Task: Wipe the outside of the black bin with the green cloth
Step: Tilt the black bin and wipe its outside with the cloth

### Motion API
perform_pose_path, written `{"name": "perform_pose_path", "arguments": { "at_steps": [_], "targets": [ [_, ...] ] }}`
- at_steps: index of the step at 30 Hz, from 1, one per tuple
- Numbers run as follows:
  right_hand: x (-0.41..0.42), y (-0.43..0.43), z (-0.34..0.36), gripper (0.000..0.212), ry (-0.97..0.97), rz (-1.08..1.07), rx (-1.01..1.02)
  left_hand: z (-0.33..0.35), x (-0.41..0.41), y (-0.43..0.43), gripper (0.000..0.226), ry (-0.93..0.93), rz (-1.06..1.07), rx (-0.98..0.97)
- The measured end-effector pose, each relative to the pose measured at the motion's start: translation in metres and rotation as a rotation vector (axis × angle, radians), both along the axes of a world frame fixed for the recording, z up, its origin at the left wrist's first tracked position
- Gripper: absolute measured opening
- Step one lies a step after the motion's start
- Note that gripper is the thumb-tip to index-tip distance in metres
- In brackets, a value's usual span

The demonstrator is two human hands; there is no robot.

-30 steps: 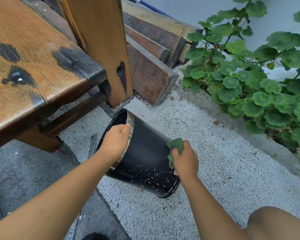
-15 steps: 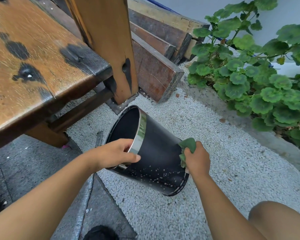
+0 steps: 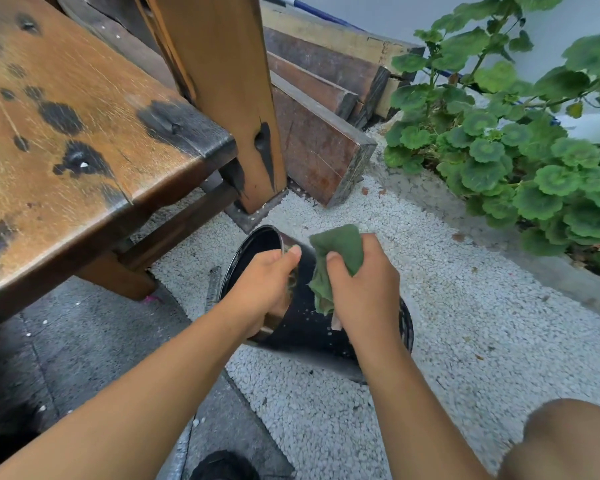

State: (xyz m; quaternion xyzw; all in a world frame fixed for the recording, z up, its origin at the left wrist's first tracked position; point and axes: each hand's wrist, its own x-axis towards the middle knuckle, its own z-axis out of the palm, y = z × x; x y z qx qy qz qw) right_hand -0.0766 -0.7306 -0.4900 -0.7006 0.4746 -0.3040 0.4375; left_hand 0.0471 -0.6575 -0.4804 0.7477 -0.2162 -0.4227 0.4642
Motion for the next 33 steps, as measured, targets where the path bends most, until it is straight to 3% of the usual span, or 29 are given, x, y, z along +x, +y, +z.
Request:
{"name": "perform_pose_path", "arguments": {
  "at_steps": [3, 11, 16, 21, 33],
  "targets": [
    [0.013, 0.017, 0.006, 0.011, 0.124, 0.101, -0.027, -0.001, -0.003, -0.004, 0.046, 0.011, 0.061, 0.021],
    [0.022, 0.023, -0.009, 0.038, 0.318, 0.07, -0.144, 0.002, -0.005, -0.012, 0.066, -0.062, 0.191, 0.045],
    [0.008, 0.002, -0.028, 0.03, 0.37, 0.061, -0.13, 0.001, -0.002, -0.019, 0.042, -0.055, 0.261, 0.148],
    [-0.015, -0.034, -0.057, 0.026, 0.489, 0.044, 0.006, -0.006, 0.016, -0.019, 0.04, -0.149, 0.195, 0.183],
    [-0.039, -0.093, -0.092, 0.028, 0.669, -0.026, 0.165, -0.006, 0.024, -0.033, 0.033, -0.156, 0.193, 0.216]
  ]
}}
